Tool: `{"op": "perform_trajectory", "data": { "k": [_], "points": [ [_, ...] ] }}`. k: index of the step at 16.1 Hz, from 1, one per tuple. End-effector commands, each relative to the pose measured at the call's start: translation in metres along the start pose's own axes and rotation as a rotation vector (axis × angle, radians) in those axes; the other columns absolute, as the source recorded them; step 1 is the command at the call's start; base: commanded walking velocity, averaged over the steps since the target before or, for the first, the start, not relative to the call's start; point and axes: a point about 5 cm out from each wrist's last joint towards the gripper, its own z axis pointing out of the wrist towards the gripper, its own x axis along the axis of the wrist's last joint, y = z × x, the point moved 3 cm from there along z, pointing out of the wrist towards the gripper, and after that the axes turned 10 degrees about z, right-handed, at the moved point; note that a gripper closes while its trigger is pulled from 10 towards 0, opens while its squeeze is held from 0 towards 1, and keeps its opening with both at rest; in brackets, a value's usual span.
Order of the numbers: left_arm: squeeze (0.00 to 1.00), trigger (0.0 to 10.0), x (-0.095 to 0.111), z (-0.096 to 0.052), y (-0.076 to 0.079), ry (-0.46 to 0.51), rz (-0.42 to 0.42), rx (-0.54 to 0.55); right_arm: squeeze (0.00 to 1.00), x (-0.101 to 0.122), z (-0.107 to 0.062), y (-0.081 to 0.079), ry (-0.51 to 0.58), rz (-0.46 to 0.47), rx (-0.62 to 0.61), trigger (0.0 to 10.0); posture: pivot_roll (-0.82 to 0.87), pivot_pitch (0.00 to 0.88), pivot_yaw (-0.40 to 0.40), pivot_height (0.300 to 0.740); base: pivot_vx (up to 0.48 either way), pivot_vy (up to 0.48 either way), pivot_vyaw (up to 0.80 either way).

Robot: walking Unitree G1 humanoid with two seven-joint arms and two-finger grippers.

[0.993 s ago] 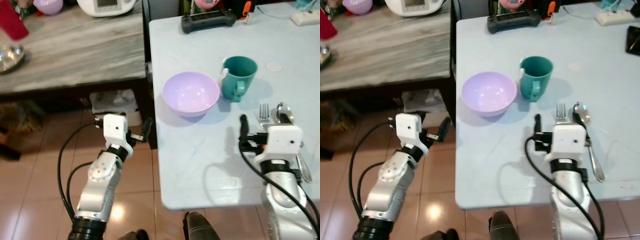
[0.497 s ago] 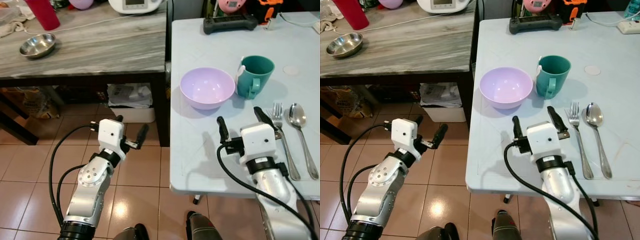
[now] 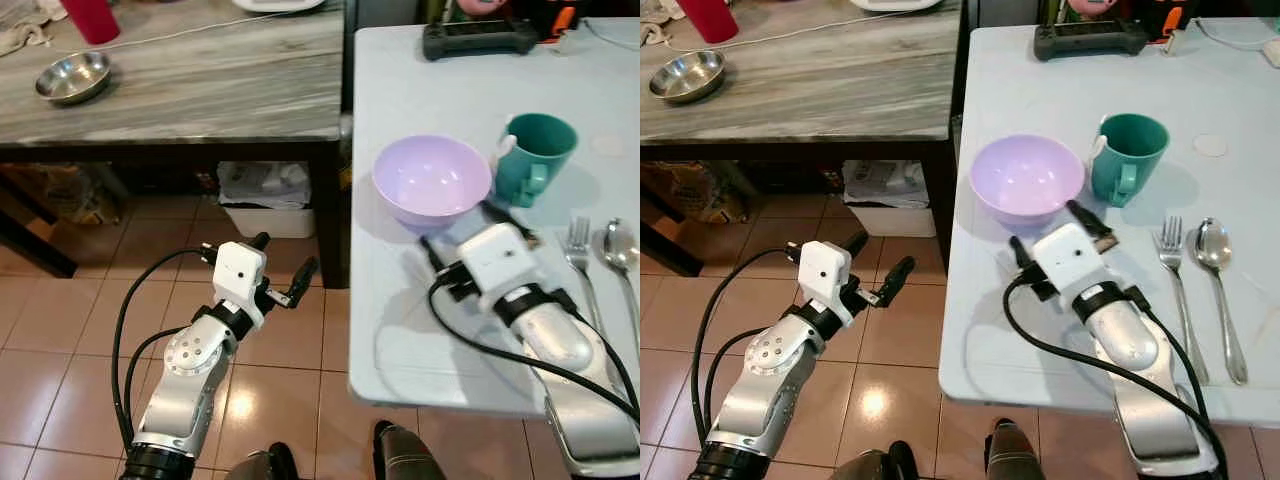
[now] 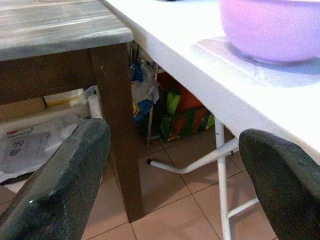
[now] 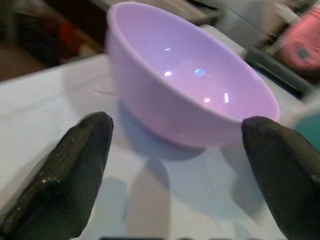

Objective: Setting the table

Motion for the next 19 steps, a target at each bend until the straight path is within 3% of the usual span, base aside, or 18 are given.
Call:
{"op": "perform_trajectory", "data": {
  "k": [1,4,6,7,8,11,12,13,17,19],
  "points": [
    [0.0,10.0,-0.002,-0.005,0.0,-0.009,-0.003,-0.009,0.0,0.004,0.001,-0.007,0.002,-0.02,0.072,10.0,-0.31,0.235,0.101,0.74,0.0,0.0,0.0],
    [0.0,10.0,-0.003,-0.005,0.001,-0.012,-0.015,-0.009,0.0,0.013,0.004,-0.006,0.0,-0.114,0.163,10.0,-0.32,0.24,0.098,0.74,0.0,0.0,0.0],
    [0.0,10.0,-0.003,-0.005,0.001,-0.012,-0.021,-0.009,0.0,0.016,0.006,-0.002,0.005,-0.121,0.163,10.0,-0.32,0.24,0.098,0.74,0.0,0.0,0.0],
    [0.0,10.0,-0.003,-0.005,0.002,-0.013,-0.023,-0.009,0.69,0.018,0.006,0.0,0.007,-0.119,0.168,10.0,-0.32,0.243,0.096,0.74,0.0,0.0,0.0],
    [0.0,10.0,-0.003,-0.005,0.002,-0.016,-0.026,-0.008,1.0,0.019,0.006,0.002,0.008,-0.119,0.166,10.0,-0.32,0.243,0.096,0.74,0.0,0.0,0.0],
    [0.0,10.0,-0.006,-0.004,0.003,-0.034,-0.035,-0.008,0.97,0.02,0.01,0.006,0.0,-0.119,0.181,10.0,-0.31,0.245,0.099,0.74,0.0,0.0,0.0],
    [0.0,10.0,-0.007,-0.004,0.003,-0.037,-0.037,-0.012,0.08,0.021,0.012,0.007,0.001,-0.13,0.195,10.0,-0.32,0.246,0.102,0.74,0.0,0.0,0.0],
    [0.0,10.0,-0.007,-0.004,0.006,-0.041,-0.043,-0.028,0.0,0.02,0.018,0.013,-0.014,-0.143,0.211,10.0,-0.32,0.249,0.106,0.74,0.0,0.0,0.0],
    [0.0,10.0,0.003,-0.008,0.023,0.024,-0.081,-0.166,0.0,0.011,0.031,0.026,-0.077,-0.168,0.28,10.0,-0.31,0.256,0.105,0.74,0.0,0.0,0.0],
    [0.0,10.0,0.002,-0.009,0.024,0.021,-0.067,-0.188,0.0,0.008,0.036,0.031,-0.098,-0.203,0.308,10.0,-0.31,0.259,0.104,0.74,0.0,0.0,0.0]
  ]
}}
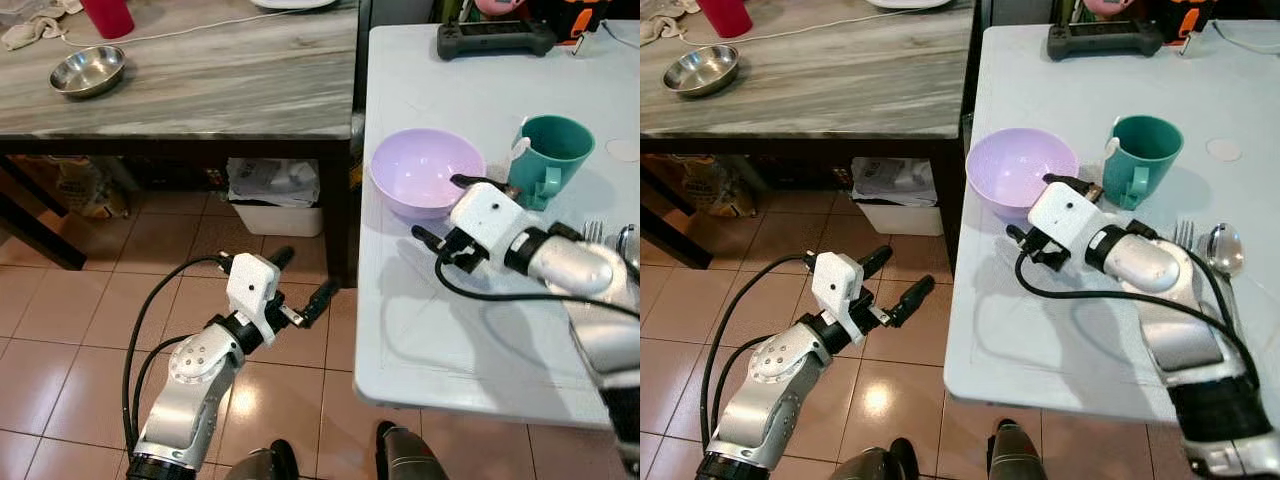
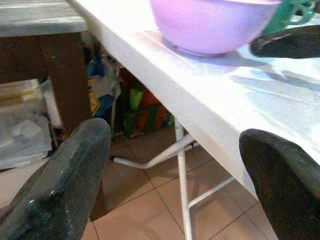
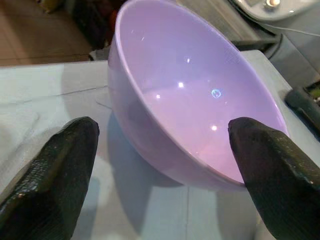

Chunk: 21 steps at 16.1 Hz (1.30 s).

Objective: Setting the table

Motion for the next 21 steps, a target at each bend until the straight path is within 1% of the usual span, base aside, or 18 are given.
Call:
{"op": "perform_trajectory", "data": {
  "k": [1,2,4,6,9,15,20,21],
  "points": [
    [0.0,10.0,-0.001,-0.004,0.0,-0.008,0.002,-0.009,0.0,-0.004,0.002,-0.004,-0.018,-0.017,0.045,10.0,-0.31,0.259,0.105,0.74,0.0,0.0,0.0],
    [0.0,10.0,0.0,-0.003,0.0,-0.006,0.001,-0.01,0.0,-0.006,0.004,-0.002,-0.025,-0.031,0.059,0.0,-0.31,0.259,0.105,0.74,0.0,0.0,0.0],
    [0.0,10.0,0.0,-0.004,0.002,-0.005,-0.003,-0.022,0.0,-0.008,0.007,0.001,-0.024,-0.072,0.094,0.0,-0.31,0.259,0.105,0.74,0.0,0.0,0.0],
    [0.0,10.0,-0.001,-0.005,0.003,-0.007,-0.002,-0.027,0.0,-0.008,0.009,0.0,-0.021,-0.139,0.128,0.0,-0.31,0.259,0.105,0.74,0.0,0.0,0.0],
    [0.0,10.0,-0.001,-0.005,0.003,-0.008,0.001,-0.024,0.0,-0.011,0.011,0.005,-0.023,-0.199,0.133,0.0,-0.31,0.259,0.105,0.74,0.0,0.0,0.0],
    [0.0,10.0,-0.002,-0.004,0.004,-0.011,0.005,-0.019,0.0,-0.016,0.012,0.008,-0.025,-0.232,0.138,0.0,-0.3,0.249,0.1,0.74,0.0,0.0,0.0],
    [0.0,10.0,0.004,-0.002,0.003,0.024,0.0,-0.018,0.0,-0.017,0.009,0.012,-0.02,-0.244,0.126,0.0,-0.3,0.246,0.096,0.74,0.0,0.0,0.0],
    [0.0,10.0,0.01,0.0,0.002,0.05,-0.011,-0.002,0.0,-0.016,0.008,0.012,-0.016,-0.245,0.125,0.0,-0.3,0.245,0.095,0.74,0.0,0.0,0.0]
  ]
}}
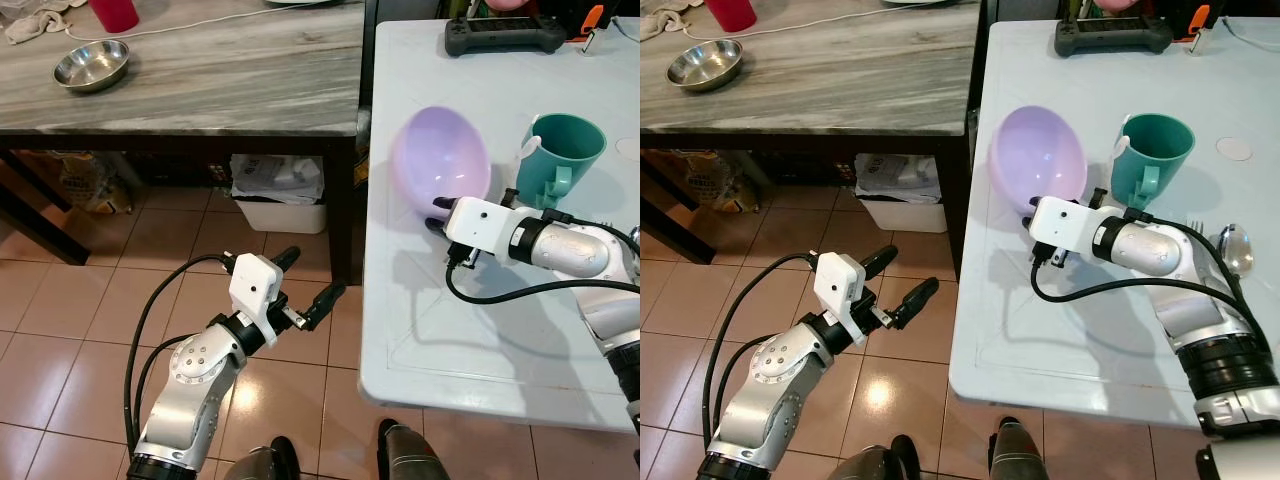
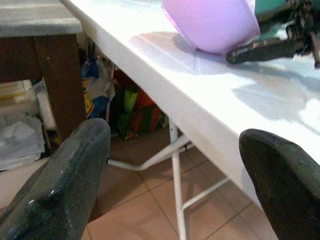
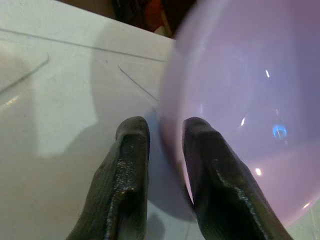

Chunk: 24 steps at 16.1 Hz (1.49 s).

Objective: Setting the table

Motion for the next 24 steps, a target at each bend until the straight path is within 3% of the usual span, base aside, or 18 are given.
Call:
{"op": "perform_trajectory", "data": {
  "k": [1,7,12,14,15,17,19,23,24],
  "points": [
    [0.0,10.0,0.008,-0.001,-0.004,0.032,-0.002,0.029,0.0,0.003,-0.003,0.002,0.017,-0.017,-0.007,0.0,-0.3,0.244,0.094,0.74,0.0,0.0,0.0],
    [0.0,10.0,0.021,0.007,-0.009,0.083,-0.046,0.064,0.0,0.002,-0.005,0.005,0.019,-0.013,-0.024,0.0,-0.31,0.236,0.087,0.74,0.0,0.0,0.0],
    [0.0,10.0,0.013,0.006,-0.01,0.048,-0.043,0.08,0.0,0.007,-0.006,0.009,0.042,-0.015,-0.054,0.0,-0.31,0.233,0.085,0.74,0.0,0.0,0.0],
    [0.0,10.0,0.0,0.007,-0.028,-0.043,0.007,0.227,0.0,0.028,-0.006,0.014,0.155,0.014,-0.151,0.0,-0.32,0.231,0.081,0.74,0.0,0.0,0.0],
    [0.0,10.0,-0.001,0.006,-0.03,-0.05,0.007,0.243,0.0,0.033,-0.006,0.014,0.182,0.037,-0.174,0.0,-0.32,0.23,0.077,0.74,0.0,0.0,0.0],
    [0.0,10.0,-0.004,0.004,-0.041,-0.069,0.005,0.321,0.0,0.048,-0.008,0.005,0.278,0.163,-0.271,10.0,-0.31,0.232,0.075,0.74,0.0,0.0,0.0],
    [0.0,10.0,-0.005,0.001,-0.047,-0.082,-0.009,0.362,0.0,0.055,-0.011,-0.012,0.331,0.355,-0.378,10.0,-0.31,0.226,0.076,0.74,0.0,0.0,0.0],
    [0.0,10.0,-0.001,0.006,-0.049,-0.058,0.01,0.35,0.0,0.055,-0.021,-0.018,0.365,0.558,-0.564,10.0,-0.31,0.216,0.095,0.74,0.0,0.0,0.0],
    [0.0,10.0,0.0,0.008,-0.051,-0.061,0.026,0.355,0.0,0.054,-0.024,-0.019,0.354,0.574,-0.589,10.0,-0.31,0.214,0.098,0.74,0.0,0.0,0.0]
  ]
}}
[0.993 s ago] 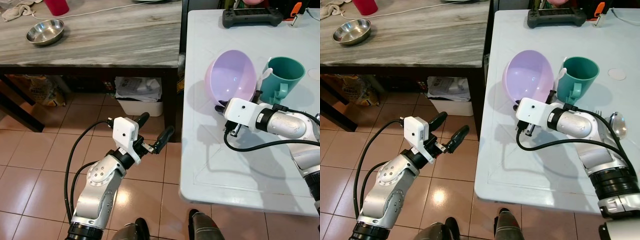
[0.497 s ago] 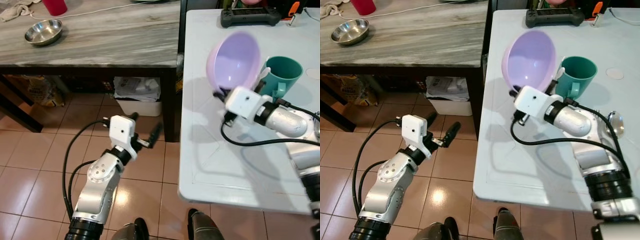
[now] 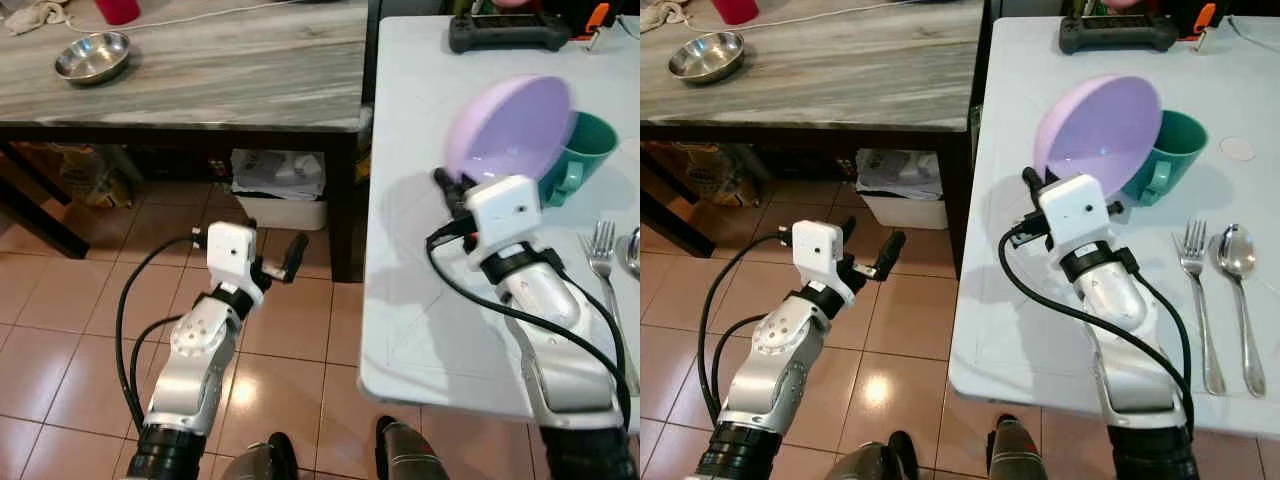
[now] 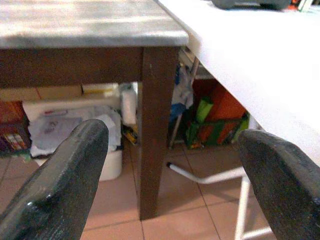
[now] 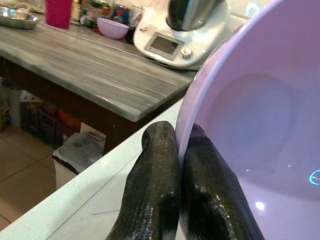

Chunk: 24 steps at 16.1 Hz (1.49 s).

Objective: Setting the table

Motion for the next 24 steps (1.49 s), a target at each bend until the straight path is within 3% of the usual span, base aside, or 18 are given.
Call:
{"op": "perform_trajectory", "data": {
  "k": [1,12,24],
  "points": [
    [0.0,10.0,-0.005,-0.001,-0.005,-0.021,0.01,0.008,0.0,0.005,-0.005,0.002,0.011,0.017,-0.04,10.0,-0.31,0.21,0.106,0.74,0.0,0.0,-0.8],
    [0.0,10.0,-0.009,0.001,-0.006,-0.025,0.002,0.031,0.0,0.011,-0.006,-0.003,0.011,0.003,-0.032,10.0,-0.32,0.211,0.092,0.74,0.0,0.169,-0.78],
    [0.0,10.0,-0.01,0.003,-0.005,-0.024,0.002,0.042,0.0,0.016,-0.008,-0.009,0.041,-0.028,0.004,10.0,-0.32,0.209,0.092,0.74,0.0,0.341,0.0]
  ]
}}
